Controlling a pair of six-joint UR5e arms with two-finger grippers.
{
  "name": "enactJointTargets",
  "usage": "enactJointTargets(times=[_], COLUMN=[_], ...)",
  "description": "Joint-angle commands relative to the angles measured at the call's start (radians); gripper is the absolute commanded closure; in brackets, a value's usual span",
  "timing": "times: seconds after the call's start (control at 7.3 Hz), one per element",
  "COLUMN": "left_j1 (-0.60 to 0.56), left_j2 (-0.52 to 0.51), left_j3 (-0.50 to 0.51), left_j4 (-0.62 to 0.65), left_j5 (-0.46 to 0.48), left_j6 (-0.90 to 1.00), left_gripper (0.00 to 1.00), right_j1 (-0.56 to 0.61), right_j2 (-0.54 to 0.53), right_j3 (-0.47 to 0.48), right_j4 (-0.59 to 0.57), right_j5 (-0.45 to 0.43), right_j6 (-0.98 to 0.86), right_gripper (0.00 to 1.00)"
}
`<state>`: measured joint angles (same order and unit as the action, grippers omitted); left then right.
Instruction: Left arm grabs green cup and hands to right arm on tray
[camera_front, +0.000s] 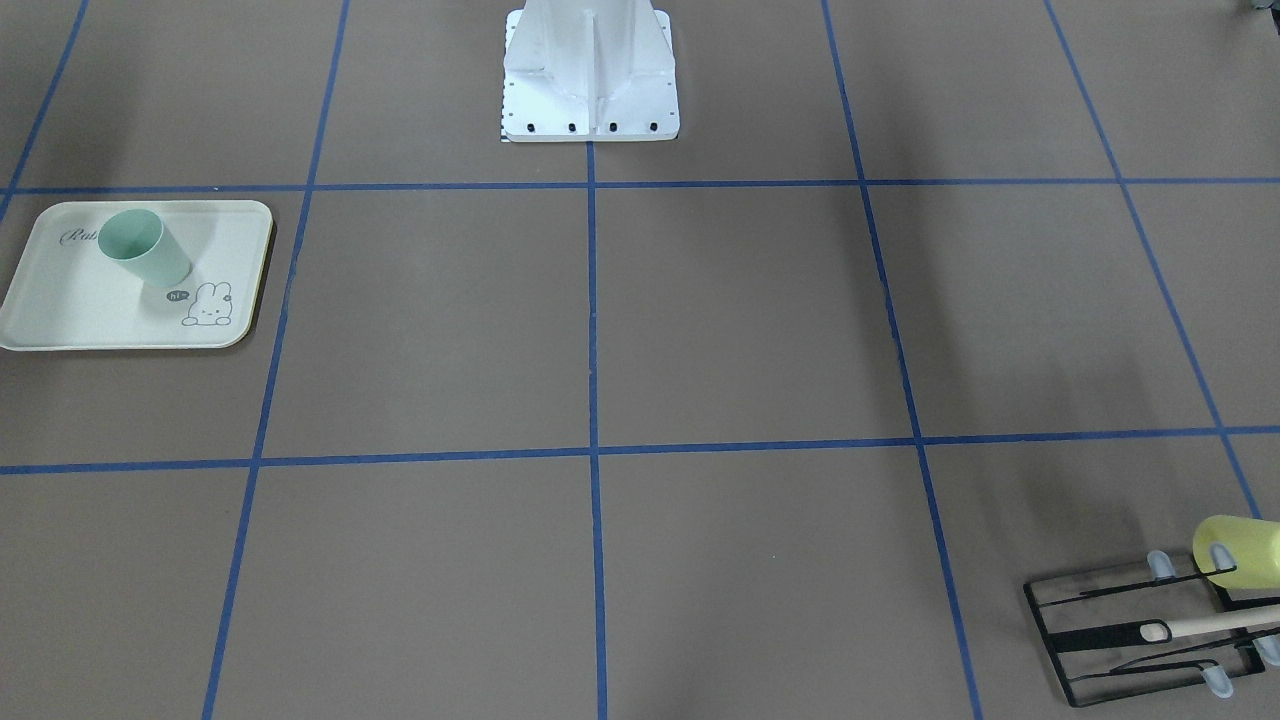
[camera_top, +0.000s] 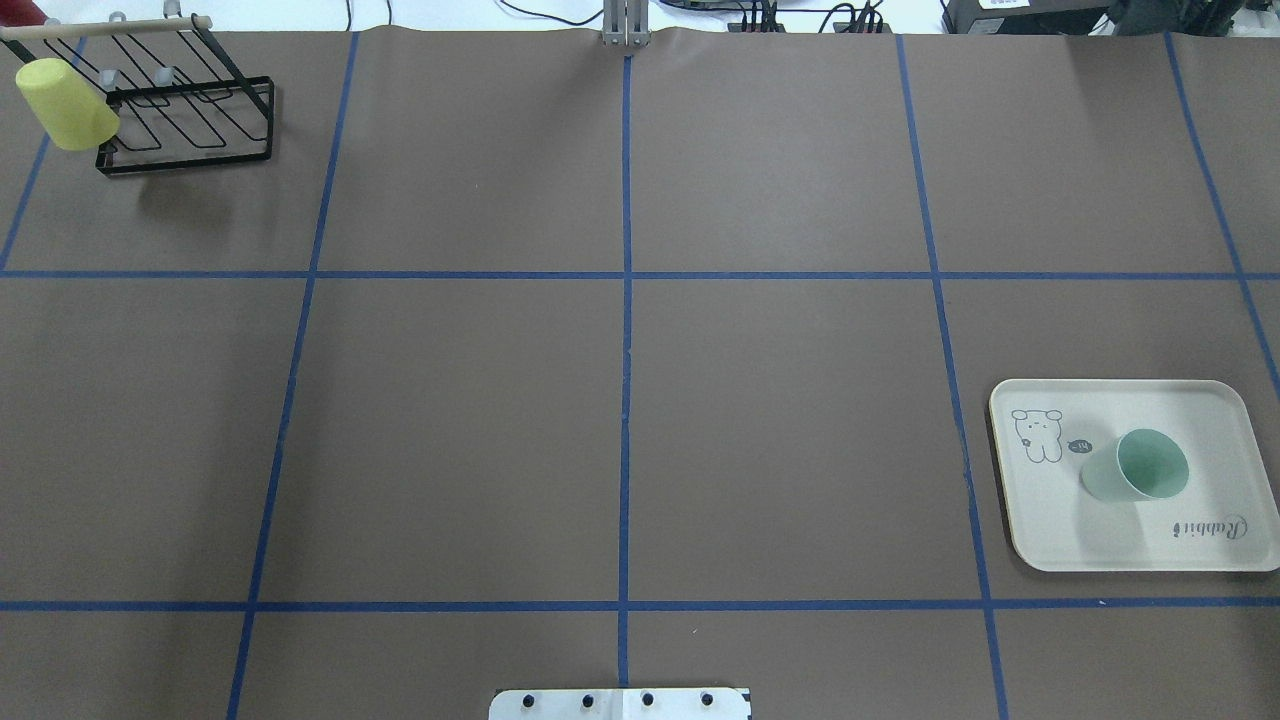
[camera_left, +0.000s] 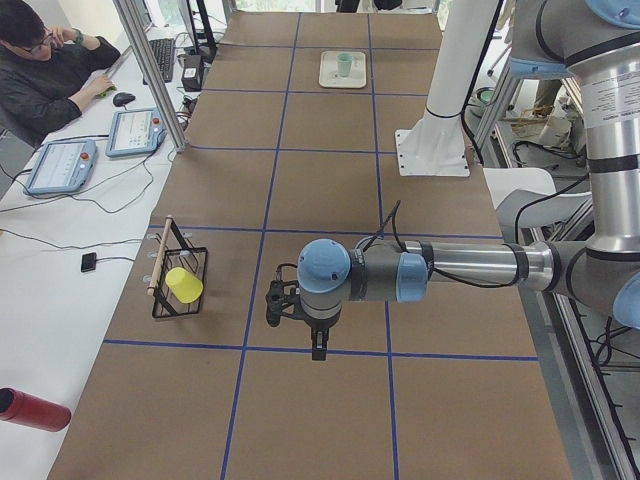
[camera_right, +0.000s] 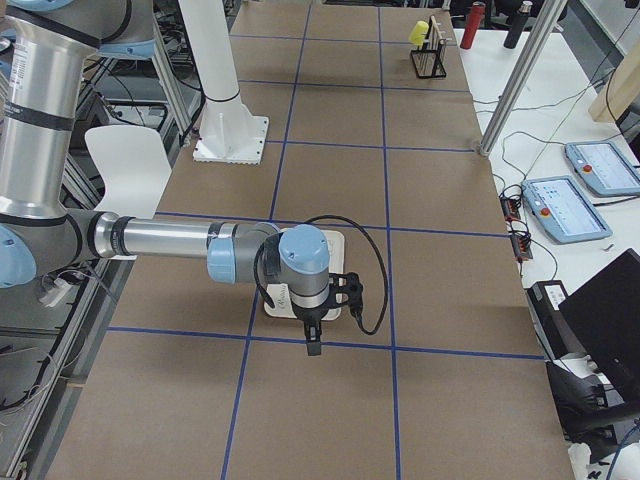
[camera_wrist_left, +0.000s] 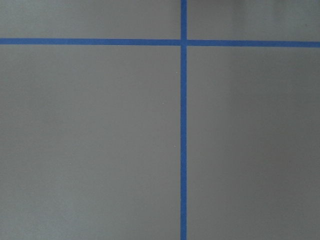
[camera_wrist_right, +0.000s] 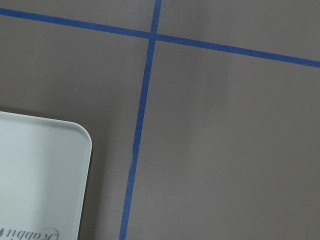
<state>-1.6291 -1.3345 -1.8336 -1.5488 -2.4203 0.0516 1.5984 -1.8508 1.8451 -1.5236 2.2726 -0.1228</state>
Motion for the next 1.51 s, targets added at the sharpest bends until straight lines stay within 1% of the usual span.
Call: enactJointTargets(times=[0.0,1.37], left_j1=[0.0,0.0], left_j2=[0.0,0.017], left_j3=[-0.012,-0.013], left_j4=[0.001,0.001], left_j5=[0.006,0.007], left_j6=[0.002,0.001], left_gripper=[0.0,0.0], right_j1=[0.0,0.0], right_j2=[-0.001,-0.004], right_j3=[-0.003,-0.004], right_j4=[0.002,0.002], right_j5=[-0.001,0.002], right_j6=[0.002,0.005], right_gripper=[0.0,0.0])
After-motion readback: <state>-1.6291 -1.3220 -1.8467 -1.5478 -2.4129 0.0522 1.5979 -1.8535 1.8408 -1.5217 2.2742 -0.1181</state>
